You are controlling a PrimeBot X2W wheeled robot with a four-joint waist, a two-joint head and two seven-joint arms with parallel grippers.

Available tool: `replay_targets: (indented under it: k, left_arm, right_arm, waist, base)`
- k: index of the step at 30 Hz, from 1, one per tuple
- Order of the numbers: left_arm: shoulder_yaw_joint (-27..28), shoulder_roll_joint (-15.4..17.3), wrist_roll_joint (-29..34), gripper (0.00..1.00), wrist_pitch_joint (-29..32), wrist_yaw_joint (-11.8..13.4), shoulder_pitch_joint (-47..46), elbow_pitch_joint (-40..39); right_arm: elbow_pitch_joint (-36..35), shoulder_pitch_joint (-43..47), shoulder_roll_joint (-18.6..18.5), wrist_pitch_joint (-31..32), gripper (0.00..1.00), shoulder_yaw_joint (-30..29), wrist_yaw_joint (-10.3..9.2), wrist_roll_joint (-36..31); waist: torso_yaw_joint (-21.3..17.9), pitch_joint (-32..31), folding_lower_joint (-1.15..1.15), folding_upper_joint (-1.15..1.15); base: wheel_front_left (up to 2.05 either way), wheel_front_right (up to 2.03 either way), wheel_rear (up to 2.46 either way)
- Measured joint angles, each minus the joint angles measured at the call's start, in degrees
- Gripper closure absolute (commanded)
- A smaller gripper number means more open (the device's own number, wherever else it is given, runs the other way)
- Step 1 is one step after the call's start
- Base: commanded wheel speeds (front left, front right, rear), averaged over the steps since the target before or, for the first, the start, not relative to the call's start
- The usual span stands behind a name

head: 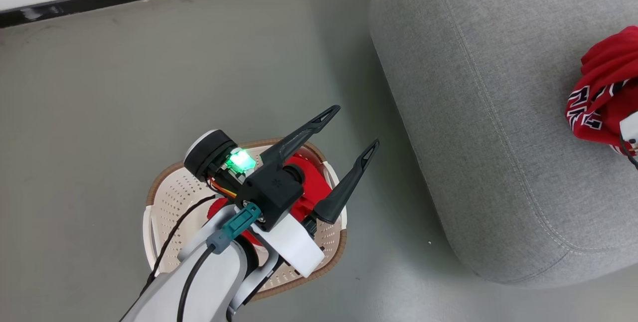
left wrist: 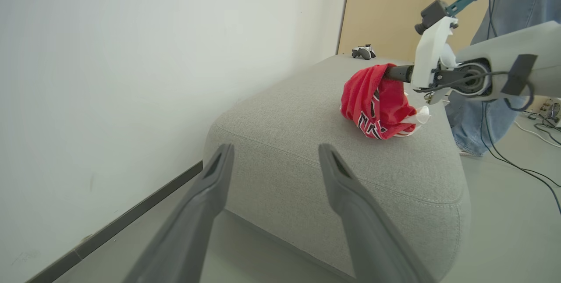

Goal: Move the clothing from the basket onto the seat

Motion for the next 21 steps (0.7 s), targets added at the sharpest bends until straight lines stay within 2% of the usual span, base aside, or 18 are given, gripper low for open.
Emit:
replay_targets:
  k: [2,3,4,5,6,8,21]
  left_arm:
    - [0.0,0.01,-0.01,0.0,-0.07,0.0,0.0,0.18]
    - [0.0,0.03,-0.02,0.0,-0.08,0.0,0.0,0.29]
    - [0.0,0.04,-0.02,0.0,-0.09,0.0,0.0,0.38]
    - [0.0,0.04,-0.02,0.0,-0.09,0.0,0.0,0.38]
    - [0.0,0.08,-0.02,0.0,-0.25,0.0,0.0,0.52]
    - [0.01,0.12,-0.04,0.0,-0.34,0.0,-0.01,0.84]
    - [0.65,0.36,-0.22,0.0,-1.59,0.0,0.03,2.72]
  right_arm:
    - [0.22,0.33,0.0,-0.04,1.0,0.03,0.0,0.11]
    - [0.4,0.59,-0.03,-0.09,0.96,0.02,0.0,0.44]
    - [0.51,0.94,-0.08,-0.1,0.83,-0.01,0.0,0.71]
    - [0.51,0.94,-0.08,-0.1,0.65,-0.01,0.0,0.71]
    - [0.7,1.16,-0.07,-0.12,0.53,-0.02,0.0,0.96]
    - [0.68,1.35,-0.07,-0.52,0.0,0.11,0.0,1.2]
    - [-4.24,2.7,0.29,-1.71,0.0,4.31,0.01,1.36]
  waist:
    - [-0.17,-0.09,0.0,0.0]
    - [-0.26,-0.13,0.0,0.0]
    - [-0.36,-0.16,0.0,0.0]
    - [-0.36,-0.16,0.0,0.0]
    - [-0.46,-0.19,0.0,0.0]
    - [-0.78,-0.32,0.0,0.0]
    - [-2.38,-1.63,0.0,0.0]
  base:
    - [0.0,0.0,0.0]
    - [0.0,0.0,0.0]
    - [0.0,0.0,0.0]
    - [0.0,0.0,0.0]
    - [0.0,0.0,0.0]
    - [0.0,0.0,0.0]
    - [0.0,0.0,0.0]
